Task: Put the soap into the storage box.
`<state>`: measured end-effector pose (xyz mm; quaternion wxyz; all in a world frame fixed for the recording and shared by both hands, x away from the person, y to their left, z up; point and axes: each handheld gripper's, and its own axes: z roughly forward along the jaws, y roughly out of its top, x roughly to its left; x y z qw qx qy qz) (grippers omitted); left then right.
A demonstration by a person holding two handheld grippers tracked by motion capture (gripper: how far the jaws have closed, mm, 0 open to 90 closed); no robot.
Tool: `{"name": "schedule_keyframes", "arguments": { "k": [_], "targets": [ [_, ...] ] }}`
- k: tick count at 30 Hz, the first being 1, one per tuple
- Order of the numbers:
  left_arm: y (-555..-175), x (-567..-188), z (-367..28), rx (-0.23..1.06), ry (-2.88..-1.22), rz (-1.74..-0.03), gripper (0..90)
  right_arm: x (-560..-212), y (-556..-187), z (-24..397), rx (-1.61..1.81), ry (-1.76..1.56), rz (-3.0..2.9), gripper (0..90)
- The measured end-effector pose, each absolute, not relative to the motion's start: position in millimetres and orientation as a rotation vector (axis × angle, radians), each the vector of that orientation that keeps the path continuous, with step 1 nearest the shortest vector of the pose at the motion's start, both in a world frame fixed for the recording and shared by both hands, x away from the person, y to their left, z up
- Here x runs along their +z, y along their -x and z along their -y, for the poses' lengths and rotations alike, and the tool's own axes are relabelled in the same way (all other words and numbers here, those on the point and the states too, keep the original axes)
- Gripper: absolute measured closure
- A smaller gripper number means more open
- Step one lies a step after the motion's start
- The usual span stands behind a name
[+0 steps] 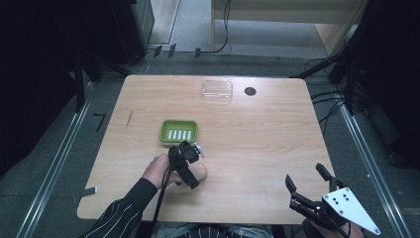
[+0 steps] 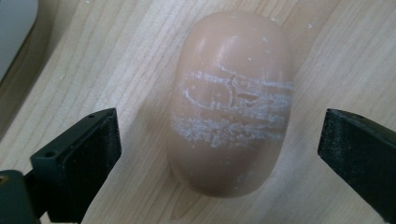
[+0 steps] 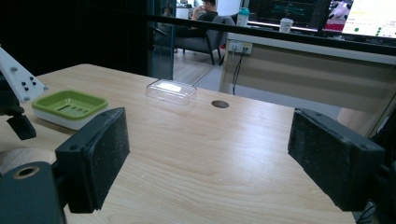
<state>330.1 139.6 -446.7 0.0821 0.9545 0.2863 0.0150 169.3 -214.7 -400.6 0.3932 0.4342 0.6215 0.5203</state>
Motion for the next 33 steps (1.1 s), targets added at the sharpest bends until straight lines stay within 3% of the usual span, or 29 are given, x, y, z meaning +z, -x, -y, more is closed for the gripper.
{"name": "schedule_keyframes", "arguments": {
  "k": [15, 33],
  "targets": [
    [-327.8, -453.9, -134.1, 0.072, -2.863, -0.827, 25.4, -400.6, -169.1, 215.1, 1.32, -1.103, -1.577, 13.2],
    [-328.3, -456.7, -126.8, 0.1, -2.913, -0.782, 33.3, -400.7, -169.0, 215.5, 1.32, -1.101, -1.575, 13.2]
  ]
}}
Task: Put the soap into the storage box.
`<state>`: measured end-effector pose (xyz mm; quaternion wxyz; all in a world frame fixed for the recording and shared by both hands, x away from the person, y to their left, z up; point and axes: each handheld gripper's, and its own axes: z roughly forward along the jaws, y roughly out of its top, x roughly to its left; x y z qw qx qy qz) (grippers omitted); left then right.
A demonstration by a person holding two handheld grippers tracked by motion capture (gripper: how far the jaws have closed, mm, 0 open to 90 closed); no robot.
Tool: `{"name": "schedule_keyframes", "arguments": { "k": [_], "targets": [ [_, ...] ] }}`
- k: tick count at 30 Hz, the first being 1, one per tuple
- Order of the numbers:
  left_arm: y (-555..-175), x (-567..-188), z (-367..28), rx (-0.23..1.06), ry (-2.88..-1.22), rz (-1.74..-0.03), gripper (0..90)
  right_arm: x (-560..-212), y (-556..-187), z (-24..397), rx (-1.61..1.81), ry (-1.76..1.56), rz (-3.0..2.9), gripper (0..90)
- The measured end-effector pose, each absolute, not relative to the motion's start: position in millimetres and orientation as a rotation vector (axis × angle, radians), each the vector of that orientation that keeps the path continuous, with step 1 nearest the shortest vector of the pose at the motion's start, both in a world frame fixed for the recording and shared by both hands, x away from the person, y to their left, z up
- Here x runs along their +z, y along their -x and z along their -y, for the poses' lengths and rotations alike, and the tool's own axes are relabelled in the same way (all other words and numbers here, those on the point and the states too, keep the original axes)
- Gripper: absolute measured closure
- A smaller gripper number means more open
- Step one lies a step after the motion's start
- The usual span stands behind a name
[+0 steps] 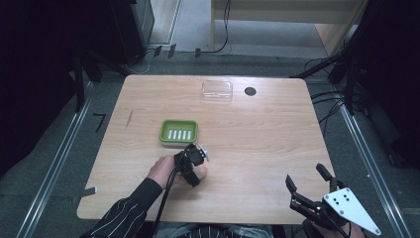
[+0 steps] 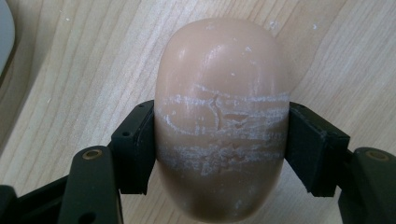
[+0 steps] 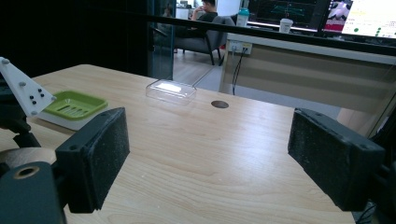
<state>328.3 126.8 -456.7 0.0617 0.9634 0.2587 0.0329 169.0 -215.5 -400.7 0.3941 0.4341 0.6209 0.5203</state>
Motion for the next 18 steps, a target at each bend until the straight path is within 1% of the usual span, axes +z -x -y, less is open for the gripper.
{"name": "schedule_keyframes", "arguments": {
  "k": [18],
  "targets": [
    [-325.5, -449.4, -132.6, 0.134, -2.942, -0.724, 33.7, -400.6, -168.4, 215.6, 1.324, -1.1, -1.571, 13.2]
  ]
}}
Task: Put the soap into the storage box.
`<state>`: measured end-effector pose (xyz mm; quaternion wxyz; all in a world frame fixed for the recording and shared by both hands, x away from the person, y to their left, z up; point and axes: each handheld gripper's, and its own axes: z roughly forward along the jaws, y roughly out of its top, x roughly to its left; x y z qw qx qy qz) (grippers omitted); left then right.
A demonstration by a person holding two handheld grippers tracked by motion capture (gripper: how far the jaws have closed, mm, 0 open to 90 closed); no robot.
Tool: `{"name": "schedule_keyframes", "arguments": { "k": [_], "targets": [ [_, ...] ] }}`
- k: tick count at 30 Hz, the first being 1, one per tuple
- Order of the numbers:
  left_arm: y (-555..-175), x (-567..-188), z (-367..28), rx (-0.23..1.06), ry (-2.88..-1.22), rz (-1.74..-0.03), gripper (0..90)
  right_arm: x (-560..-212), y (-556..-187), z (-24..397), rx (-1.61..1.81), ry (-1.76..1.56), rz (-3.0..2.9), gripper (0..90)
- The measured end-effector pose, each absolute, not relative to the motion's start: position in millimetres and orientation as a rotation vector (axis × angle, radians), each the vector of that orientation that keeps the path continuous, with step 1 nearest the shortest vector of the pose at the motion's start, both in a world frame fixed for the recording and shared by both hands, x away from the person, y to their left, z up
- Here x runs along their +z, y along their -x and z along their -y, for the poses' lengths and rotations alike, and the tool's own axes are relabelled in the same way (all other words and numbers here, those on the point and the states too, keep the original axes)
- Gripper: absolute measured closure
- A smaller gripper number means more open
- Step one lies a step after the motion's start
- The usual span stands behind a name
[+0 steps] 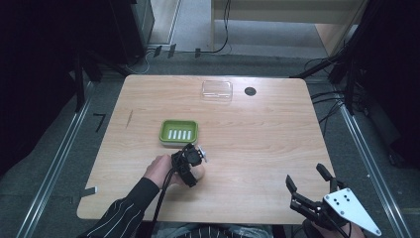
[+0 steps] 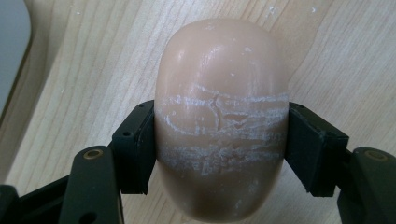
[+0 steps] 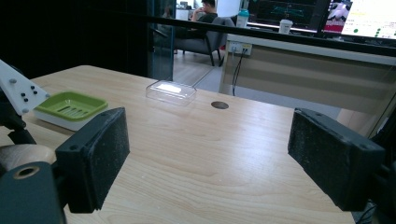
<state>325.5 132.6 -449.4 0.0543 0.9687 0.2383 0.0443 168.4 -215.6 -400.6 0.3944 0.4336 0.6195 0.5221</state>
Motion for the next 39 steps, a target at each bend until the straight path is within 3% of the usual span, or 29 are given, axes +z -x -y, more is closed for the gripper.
{"name": "schedule_keyframes", "arguments": {
  "k": [39],
  "targets": [
    [-324.3, -430.5, -165.8, 0.139, -2.928, -0.692, 33.7, -400.5, -168.8, 215.5, 1.326, -1.102, -1.571, 13.3]
  ]
}}
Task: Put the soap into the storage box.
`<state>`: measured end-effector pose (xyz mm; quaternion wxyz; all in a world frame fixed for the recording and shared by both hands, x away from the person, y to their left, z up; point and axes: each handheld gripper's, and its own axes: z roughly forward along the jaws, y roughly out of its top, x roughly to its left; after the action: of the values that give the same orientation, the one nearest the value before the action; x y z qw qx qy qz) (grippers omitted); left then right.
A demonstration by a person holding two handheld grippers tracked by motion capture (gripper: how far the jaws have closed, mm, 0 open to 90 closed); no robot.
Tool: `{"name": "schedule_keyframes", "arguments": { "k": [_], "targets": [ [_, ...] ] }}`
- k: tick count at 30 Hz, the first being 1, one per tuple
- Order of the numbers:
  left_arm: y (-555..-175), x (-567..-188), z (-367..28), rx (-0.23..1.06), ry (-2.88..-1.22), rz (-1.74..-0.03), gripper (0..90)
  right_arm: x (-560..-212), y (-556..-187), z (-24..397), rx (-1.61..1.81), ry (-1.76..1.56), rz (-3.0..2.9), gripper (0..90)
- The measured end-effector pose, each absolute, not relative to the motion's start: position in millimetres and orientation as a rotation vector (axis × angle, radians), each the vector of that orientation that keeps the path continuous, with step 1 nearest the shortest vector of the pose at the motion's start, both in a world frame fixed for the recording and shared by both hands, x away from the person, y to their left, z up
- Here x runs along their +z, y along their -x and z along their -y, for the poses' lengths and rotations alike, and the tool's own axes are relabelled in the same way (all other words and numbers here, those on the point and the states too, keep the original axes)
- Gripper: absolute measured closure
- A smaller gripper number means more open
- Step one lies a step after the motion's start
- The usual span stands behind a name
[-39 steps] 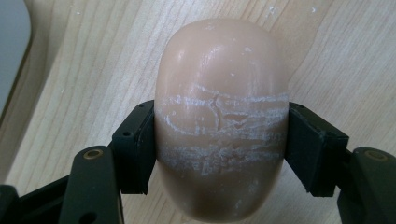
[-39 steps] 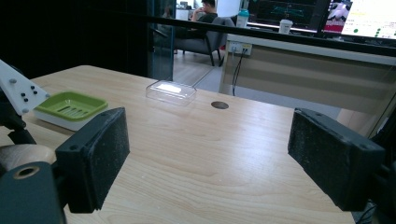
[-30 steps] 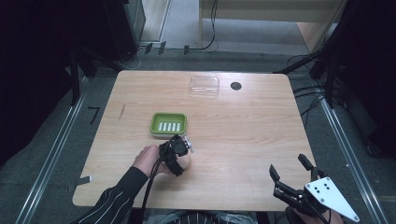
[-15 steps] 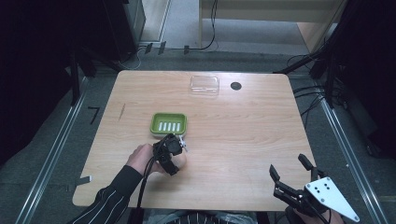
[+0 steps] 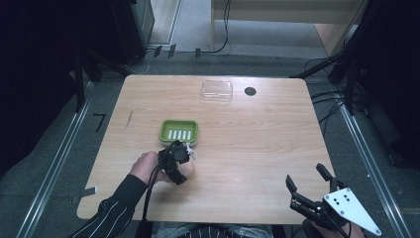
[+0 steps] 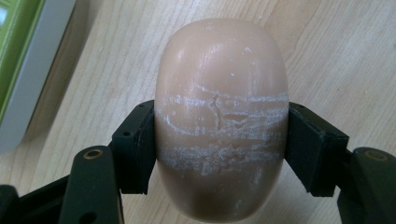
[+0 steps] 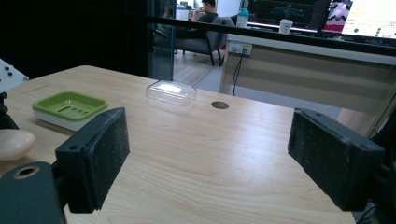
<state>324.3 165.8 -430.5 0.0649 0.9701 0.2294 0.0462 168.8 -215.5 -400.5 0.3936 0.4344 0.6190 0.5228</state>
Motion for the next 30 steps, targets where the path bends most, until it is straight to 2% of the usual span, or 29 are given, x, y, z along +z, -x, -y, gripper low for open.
{"name": "schedule_keyframes", "arguments": {
  "k": [30],
  "targets": [
    [-340.9, -416.7, -181.5, 0.177, -2.934, -0.654, 33.7, -400.5, -168.8, 215.3, 1.324, -1.104, -1.57, 13.2]
  ]
}}
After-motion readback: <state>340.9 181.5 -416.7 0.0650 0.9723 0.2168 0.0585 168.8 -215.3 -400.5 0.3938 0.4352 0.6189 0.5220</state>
